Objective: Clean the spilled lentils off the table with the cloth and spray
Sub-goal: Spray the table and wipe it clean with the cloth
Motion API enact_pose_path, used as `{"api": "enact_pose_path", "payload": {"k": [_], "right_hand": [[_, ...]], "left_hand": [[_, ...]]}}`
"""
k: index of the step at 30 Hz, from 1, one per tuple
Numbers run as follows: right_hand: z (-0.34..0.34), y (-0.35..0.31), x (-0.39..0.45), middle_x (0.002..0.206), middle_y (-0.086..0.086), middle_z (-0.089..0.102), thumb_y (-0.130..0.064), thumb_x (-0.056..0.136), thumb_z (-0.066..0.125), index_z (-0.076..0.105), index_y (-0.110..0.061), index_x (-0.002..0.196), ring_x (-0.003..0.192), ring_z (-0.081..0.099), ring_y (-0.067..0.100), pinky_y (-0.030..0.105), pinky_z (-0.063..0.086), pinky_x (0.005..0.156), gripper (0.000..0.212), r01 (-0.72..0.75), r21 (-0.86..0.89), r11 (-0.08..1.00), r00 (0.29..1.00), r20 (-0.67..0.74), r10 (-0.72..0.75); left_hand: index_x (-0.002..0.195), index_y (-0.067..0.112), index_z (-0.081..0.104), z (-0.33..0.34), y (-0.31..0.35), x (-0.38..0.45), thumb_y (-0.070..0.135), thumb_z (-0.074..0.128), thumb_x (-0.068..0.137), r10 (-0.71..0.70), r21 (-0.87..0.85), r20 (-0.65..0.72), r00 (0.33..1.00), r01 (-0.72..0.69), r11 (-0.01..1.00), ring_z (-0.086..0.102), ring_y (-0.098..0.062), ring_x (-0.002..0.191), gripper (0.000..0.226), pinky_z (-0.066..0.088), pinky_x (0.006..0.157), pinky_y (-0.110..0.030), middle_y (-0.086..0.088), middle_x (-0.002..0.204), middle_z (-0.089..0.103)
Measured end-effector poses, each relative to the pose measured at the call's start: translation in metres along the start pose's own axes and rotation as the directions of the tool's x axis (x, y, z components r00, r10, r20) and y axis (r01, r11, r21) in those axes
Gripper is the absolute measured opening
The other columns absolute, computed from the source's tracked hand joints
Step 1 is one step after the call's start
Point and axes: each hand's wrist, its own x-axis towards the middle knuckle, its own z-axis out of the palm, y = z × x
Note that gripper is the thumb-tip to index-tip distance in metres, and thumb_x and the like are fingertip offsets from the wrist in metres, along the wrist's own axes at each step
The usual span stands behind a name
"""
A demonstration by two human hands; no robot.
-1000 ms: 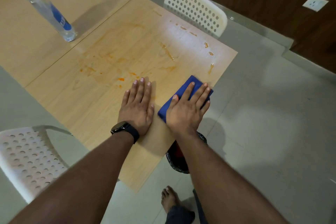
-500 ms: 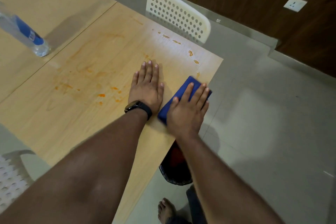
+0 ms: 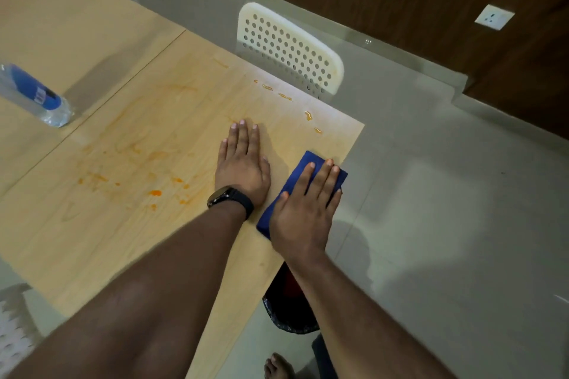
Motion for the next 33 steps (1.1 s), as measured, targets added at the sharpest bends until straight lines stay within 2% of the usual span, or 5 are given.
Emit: {"api": "enact_pose_path", "payload": {"k": [3, 10, 19, 28, 33], "right_hand": [[-0.001, 0.000, 0.047, 0.172, 0.025, -0.005, -0.041, 0.100, 0.038, 0.008, -0.003, 0.165, 0.160, -0.009, 0.039, 0.060, 0.013, 0.127, 0.082, -0.061, 0.022, 0.998, 0.997, -0.051, 0.062], [-0.010, 0.031, 0.159, 0.172, 0.024, 0.000, -0.049, 0.103, 0.030, 0.007, -0.003, 0.165, 0.160, -0.003, 0.039, 0.058, 0.015, 0.126, 0.081, -0.138, 0.061, 0.989, 0.989, -0.051, 0.141], [-0.001, 0.009, 0.018, 0.171, 0.024, -0.015, -0.045, 0.106, 0.038, 0.000, -0.003, 0.166, 0.159, -0.015, 0.038, 0.055, 0.017, 0.128, 0.082, -0.025, 0.113, 0.993, 1.000, 0.003, 0.025], [-0.008, 0.046, 0.161, 0.172, 0.025, 0.004, -0.044, 0.105, 0.035, 0.013, -0.002, 0.165, 0.160, 0.001, 0.041, 0.055, 0.020, 0.126, 0.077, -0.110, 0.105, 0.988, 0.992, -0.055, 0.117], [-0.001, 0.021, 0.070, 0.173, 0.023, -0.005, -0.043, 0.106, 0.036, 0.006, -0.002, 0.165, 0.161, -0.005, 0.038, 0.053, 0.021, 0.127, 0.078, -0.103, 0.102, 0.989, 0.992, -0.067, 0.110]], "left_hand": [[0.167, 0.015, -0.002, 0.002, 0.029, 0.034, 0.035, 0.031, 0.105, -0.032, -0.055, -0.032, 0.999, 0.030, 0.998, -0.008, -0.022, 0.161, 0.073, 0.000, 0.130, -0.042, -0.007, 0.174, -0.007], [0.167, 0.017, -0.003, 0.013, 0.042, 0.048, 0.045, 0.018, 0.108, -0.092, -0.006, -0.045, 0.995, 0.092, 0.996, -0.010, -0.021, 0.160, 0.068, -0.001, 0.130, -0.042, -0.005, 0.174, -0.008], [0.167, 0.020, -0.003, 0.010, 0.044, 0.048, 0.046, 0.016, 0.110, -0.095, 0.006, -0.035, 0.995, 0.096, 0.995, -0.013, -0.020, 0.160, 0.066, -0.002, 0.130, -0.042, -0.004, 0.174, -0.011], [0.167, 0.019, -0.002, 0.018, 0.042, 0.052, 0.045, 0.019, 0.109, -0.091, 0.029, -0.075, 0.993, 0.093, 0.995, -0.011, -0.021, 0.160, 0.067, -0.001, 0.130, -0.043, -0.004, 0.174, -0.008], [0.166, 0.018, -0.004, 0.013, 0.044, 0.048, 0.044, 0.017, 0.109, -0.091, 0.035, -0.055, 0.994, 0.093, 0.995, -0.012, -0.022, 0.160, 0.067, 0.000, 0.130, -0.044, -0.005, 0.174, -0.010]]}}
